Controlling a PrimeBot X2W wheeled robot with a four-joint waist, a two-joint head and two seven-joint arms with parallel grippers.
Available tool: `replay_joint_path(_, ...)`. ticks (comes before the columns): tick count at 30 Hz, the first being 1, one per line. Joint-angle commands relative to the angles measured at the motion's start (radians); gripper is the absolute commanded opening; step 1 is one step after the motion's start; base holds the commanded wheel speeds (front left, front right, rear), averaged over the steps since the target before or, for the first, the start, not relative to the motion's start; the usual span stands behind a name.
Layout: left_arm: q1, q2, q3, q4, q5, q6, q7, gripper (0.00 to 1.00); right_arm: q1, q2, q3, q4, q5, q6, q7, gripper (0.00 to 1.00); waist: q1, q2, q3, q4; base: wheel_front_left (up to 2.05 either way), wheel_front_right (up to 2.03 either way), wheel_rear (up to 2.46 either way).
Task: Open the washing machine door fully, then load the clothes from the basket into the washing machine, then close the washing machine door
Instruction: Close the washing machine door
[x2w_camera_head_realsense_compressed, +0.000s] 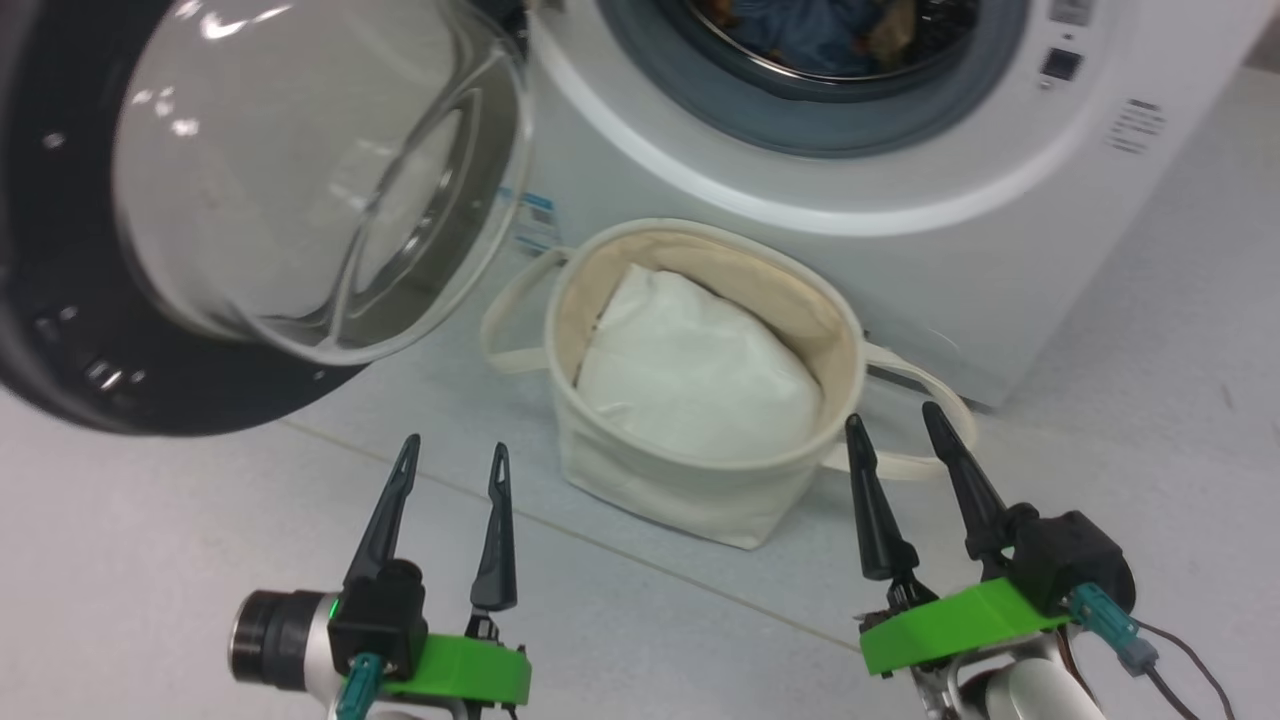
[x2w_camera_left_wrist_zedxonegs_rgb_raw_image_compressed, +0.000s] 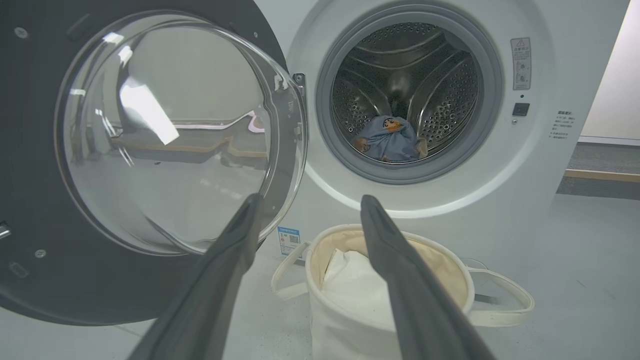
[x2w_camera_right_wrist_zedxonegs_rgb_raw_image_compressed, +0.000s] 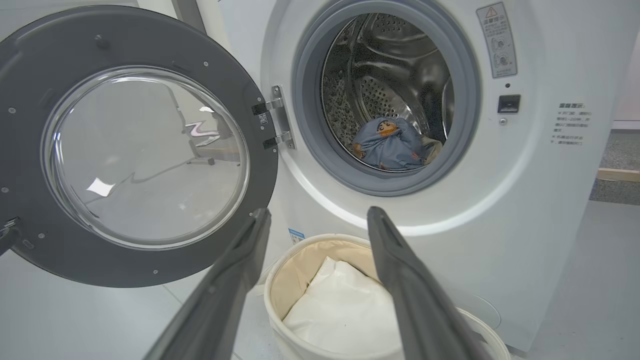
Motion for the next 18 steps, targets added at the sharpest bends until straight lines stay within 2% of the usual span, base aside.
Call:
replay_joint_path(1,-0.02,-0.001,0.021,-0.04,-0.009,0.013,-0.005,1.0,-0.033,0.006,0.026,-0.036,-0.009,0.0,-0.005,1.0,-0.0001,0.0,-0.008,0.071,0.0,0.0,0.0)
replay_joint_path(10,0.015,-0.002,0.005,-0.049,-0.021,0.033,-0.005,1.0,-0.011,0.001,0.027,-0.048,-0.017,0.0,-0.005,1.0,-0.0001,0.0,-0.038,0.225,0.0,0.0,0.0)
replay_joint_path(18,0.037,-0.002,0.02,-0.054,-0.014,0.025,-0.005,1.0,0.006,0.004,0.049,-0.045,-0.004,0.0,-0.005,1.0,-0.0001,0.0,-0.066,0.273,0.0,0.0,0.0)
